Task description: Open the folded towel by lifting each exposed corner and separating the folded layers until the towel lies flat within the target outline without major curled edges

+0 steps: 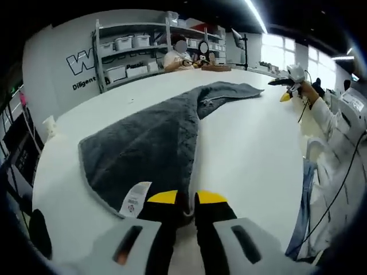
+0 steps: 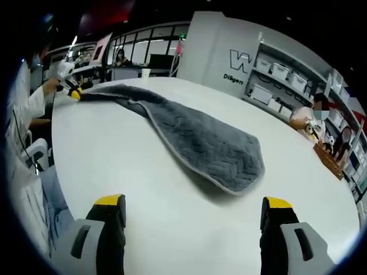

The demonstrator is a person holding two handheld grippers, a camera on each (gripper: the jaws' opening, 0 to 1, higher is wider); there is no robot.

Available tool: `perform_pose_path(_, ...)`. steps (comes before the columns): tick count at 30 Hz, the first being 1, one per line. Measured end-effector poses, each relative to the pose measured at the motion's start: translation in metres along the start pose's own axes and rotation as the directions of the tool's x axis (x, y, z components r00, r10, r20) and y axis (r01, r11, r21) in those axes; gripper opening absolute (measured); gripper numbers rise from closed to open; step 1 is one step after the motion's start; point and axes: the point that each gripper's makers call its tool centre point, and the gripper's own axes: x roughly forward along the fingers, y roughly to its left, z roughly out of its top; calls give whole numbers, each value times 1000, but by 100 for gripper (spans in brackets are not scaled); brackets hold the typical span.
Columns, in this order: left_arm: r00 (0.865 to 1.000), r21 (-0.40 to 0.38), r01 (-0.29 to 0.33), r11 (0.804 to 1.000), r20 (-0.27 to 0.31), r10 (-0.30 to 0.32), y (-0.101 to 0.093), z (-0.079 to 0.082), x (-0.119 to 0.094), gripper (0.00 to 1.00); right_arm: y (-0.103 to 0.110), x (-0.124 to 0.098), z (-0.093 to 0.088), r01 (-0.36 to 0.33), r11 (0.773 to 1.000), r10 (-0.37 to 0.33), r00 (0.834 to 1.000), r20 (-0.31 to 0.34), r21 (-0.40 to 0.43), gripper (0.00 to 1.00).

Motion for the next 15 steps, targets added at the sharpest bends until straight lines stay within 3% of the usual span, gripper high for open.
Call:
perform_pose_path(3, 1000, -47, 24, 999, 13, -23, -6, 2, -1, 25, 1, 0, -1, -1, 1000, 1, 1000, -2, 0, 98)
perform_pose_path(8, 997, -90, 22, 996, 70, -15, -11, 14, -9, 51, 2, 1, 0, -3, 1000, 3, 1000, -4, -2, 98)
perform_pose_path(15, 994, -139, 11, 990, 105, 3, -14, 19, -14, 86, 4, 1, 3, -7, 1000, 7, 1000, -4, -10, 98)
